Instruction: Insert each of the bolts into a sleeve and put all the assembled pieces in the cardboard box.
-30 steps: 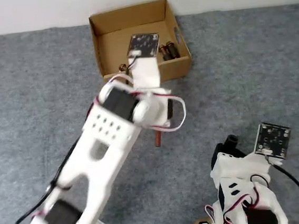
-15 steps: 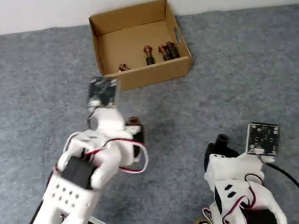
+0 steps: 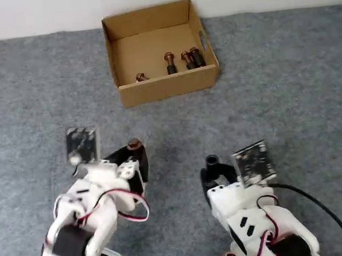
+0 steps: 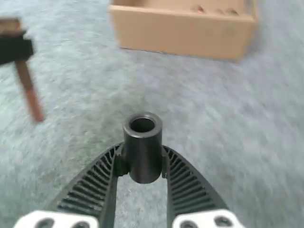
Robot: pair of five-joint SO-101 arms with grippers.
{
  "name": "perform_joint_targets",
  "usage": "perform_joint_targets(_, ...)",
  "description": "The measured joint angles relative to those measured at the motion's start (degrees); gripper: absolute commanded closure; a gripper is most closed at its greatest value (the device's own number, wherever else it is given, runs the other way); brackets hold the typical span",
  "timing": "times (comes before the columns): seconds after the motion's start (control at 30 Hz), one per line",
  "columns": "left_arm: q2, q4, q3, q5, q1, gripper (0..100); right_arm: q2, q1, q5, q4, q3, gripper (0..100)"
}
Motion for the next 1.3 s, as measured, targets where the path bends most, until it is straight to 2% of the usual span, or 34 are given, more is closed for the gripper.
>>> perform_joint_targets(0.23, -19.08, -2.81, 8.26, 0.00, 0.00, 100, 0.09, -7.65, 7.82, -3.25, 3.08, 99.1)
perform_joint_targets(0.4, -18.99, -2.81, 6.59, 4.84, 0.00, 100, 0.09, -8.62, 10.46, -3.25, 3.34, 99.1)
perform_joint_targets(0.63, -19.34, -4.22, 2.64, 10.11, 3.96, 100, 0.09, -8.97, 14.42, -3.25, 3.43, 99.1)
perform_joint_targets(0.9, -19.34, -7.74, 1.05, 10.90, 8.00, 100, 0.09, -13.45, 16.79, -3.69, 3.43, 99.1)
perform_joint_targets(1.13, -19.34, -7.74, 1.05, 10.90, 11.60, 100, 0.09, -13.63, 16.79, -7.82, 3.43, 99.1)
perform_joint_targets(1.3, -19.34, -7.74, 1.85, 10.02, 11.78, 100, 0.09, -13.63, 16.79, -8.09, 3.43, 99.1)
